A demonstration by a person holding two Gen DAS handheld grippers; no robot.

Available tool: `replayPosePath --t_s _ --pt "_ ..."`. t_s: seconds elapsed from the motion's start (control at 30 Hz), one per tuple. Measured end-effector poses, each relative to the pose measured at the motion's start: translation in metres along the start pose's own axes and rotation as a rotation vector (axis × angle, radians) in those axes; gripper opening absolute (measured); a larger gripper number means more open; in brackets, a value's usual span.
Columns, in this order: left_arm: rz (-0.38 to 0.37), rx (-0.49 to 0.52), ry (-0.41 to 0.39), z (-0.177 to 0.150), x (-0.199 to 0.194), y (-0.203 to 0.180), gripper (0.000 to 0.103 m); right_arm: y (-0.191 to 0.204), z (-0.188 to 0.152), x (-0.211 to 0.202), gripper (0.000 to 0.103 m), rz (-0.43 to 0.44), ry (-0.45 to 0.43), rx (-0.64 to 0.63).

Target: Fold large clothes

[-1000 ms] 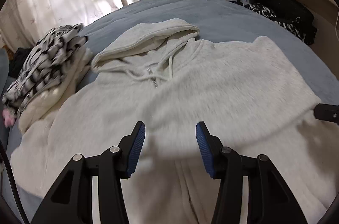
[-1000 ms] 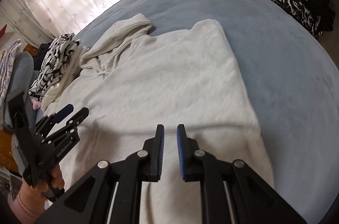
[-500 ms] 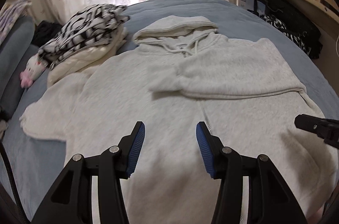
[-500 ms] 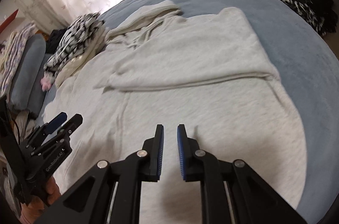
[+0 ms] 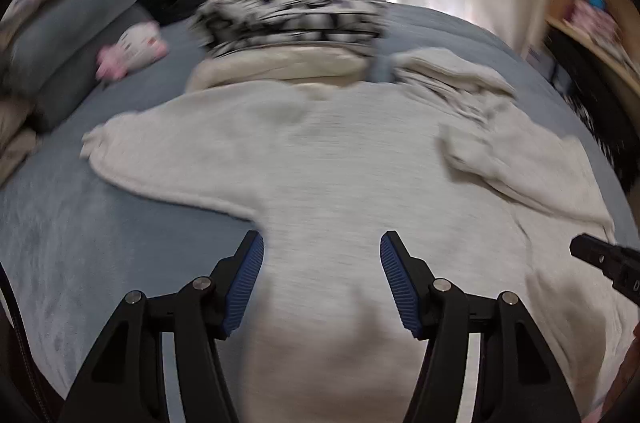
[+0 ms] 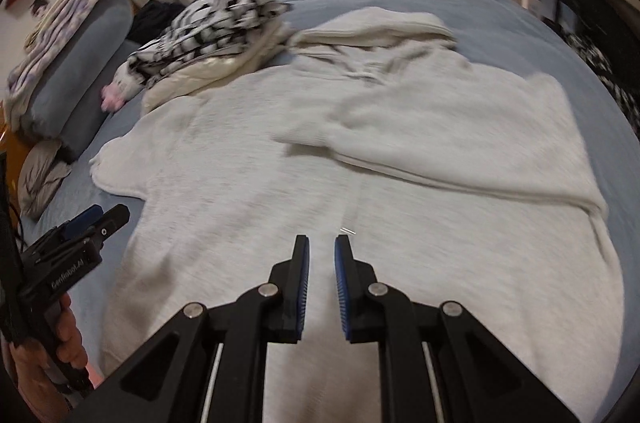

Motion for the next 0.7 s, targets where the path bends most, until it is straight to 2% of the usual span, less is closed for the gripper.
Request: replayPosePath --t_s 0.17,0.27,0.4,0.47,0.6,0.7 --pt "0.013 -0.155 0.006 0.008 0.025 0.086 0.059 0.058 0.023 0.033 0.013 0.049 -0.016 -0.066" --pt "-0.015 -0.269 0.007 0.014 0.046 0.141 0.059 0.094 0.039 0.059 0.013 0.078 -0.025 -0.105" --pt "-0.009 -0.395 0.031 0.020 0.080 0.201 0.059 0.132 0.052 0.094 0.013 0.112 -0.007 -0.139" --pt "-0.029 -0.484 0.055 0.019 0.101 0.230 0.059 0.151 0.054 0.112 0.013 0.138 0.013 -0.145" --pt "-0.071 -0.626 0.071 0.017 0.131 0.266 0.059 0.175 0.048 0.135 0.013 0.165 0.040 -0.167" --pt "-0.082 -0.692 0.035 0.022 0.144 0.285 0.059 0.180 0.039 0.145 0.013 0.173 0.068 -0.174"
Point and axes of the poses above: each gripper's, at about its wrist camera, not at the fingertips, and x roughly the way its jaws point, y to its left, z to its top, the point moved 7 cm from there along x, roughly the way its jaws point, and after that the axes turned 4 degrees about -y, right-handed, at the moved point
